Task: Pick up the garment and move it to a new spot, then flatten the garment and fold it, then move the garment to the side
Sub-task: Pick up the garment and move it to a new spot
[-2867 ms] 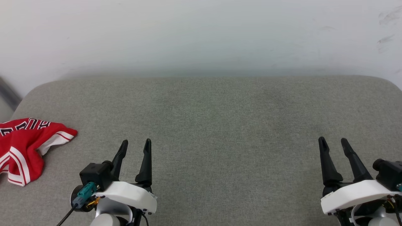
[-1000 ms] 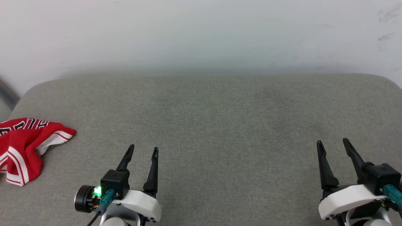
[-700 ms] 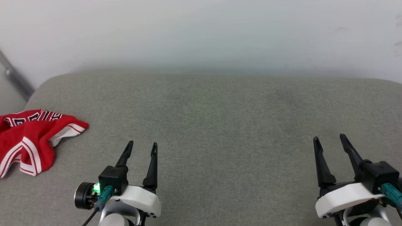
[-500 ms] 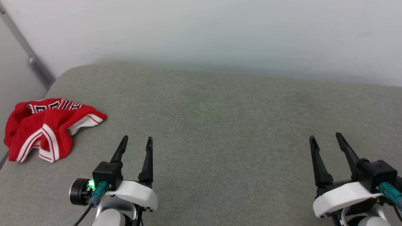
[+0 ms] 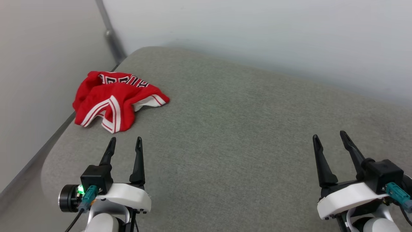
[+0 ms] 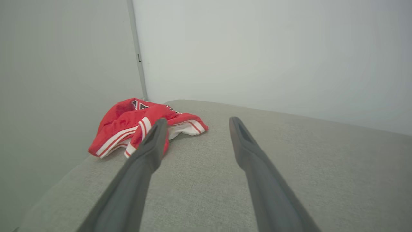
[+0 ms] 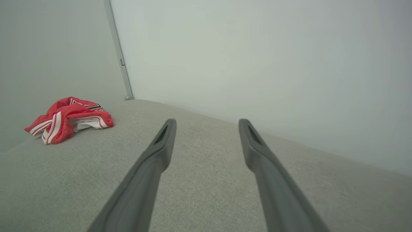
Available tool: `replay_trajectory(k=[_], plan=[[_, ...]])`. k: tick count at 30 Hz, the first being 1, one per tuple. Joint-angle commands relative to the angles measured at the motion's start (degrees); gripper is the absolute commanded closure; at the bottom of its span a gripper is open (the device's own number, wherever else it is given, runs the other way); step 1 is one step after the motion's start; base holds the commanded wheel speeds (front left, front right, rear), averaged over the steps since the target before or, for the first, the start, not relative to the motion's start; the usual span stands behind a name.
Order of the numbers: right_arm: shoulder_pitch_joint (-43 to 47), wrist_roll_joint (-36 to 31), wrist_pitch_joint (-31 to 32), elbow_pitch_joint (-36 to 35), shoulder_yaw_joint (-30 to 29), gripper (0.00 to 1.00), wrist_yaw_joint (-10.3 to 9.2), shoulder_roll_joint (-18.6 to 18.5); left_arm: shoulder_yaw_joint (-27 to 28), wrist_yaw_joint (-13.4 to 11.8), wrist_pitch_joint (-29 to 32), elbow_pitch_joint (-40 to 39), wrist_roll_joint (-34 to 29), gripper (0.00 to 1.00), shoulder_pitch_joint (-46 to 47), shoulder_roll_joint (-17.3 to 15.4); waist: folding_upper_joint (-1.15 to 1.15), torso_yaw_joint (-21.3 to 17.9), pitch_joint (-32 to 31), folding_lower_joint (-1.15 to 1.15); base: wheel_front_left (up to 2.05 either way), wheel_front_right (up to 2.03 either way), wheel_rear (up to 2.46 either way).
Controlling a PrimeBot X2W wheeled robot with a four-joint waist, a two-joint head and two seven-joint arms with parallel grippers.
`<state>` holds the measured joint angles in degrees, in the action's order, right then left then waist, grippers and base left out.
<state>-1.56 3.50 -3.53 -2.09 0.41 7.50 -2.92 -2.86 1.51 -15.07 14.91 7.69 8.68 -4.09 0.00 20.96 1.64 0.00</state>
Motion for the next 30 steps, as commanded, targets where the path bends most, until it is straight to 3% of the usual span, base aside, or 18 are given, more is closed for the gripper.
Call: replay_trajectory(k=[1,8,17,30], plan=[[-0.8,0.1,0.0,-0.4,0.3,0.0,-0.02,0.1,0.6,0.0,-0.2,-0.2,-0.1,0.0,-0.4,0.0,0.0,3.5,0.3,0.0,0.0,0.0,0.0],[-1.6,-0.4,0.2,-0.7,1.1,0.0,-0.03,0.1,1.9,0.2,-0.2,-0.3,-0.3,0.0,-0.8,0.1,0.0,6.8,0.8,0.0,0.0,0.0,0.0],[-2.3,-1.1,1.0,-1.0,1.4,0.0,-0.03,0.1,2.7,0.6,-0.2,-0.4,-1.2,0.0,0.7,-0.3,0.0,7.5,1.6,0.0,0.0,0.0,0.0],[-6.8,-3.1,3.0,-4.0,2.9,0.0,-0.03,0.0,6.4,2.4,0.6,3.4,1.5,0.0,17.6,-3.8,0.0,1.2,10.3,0.0,0.0,0.0,0.0]])
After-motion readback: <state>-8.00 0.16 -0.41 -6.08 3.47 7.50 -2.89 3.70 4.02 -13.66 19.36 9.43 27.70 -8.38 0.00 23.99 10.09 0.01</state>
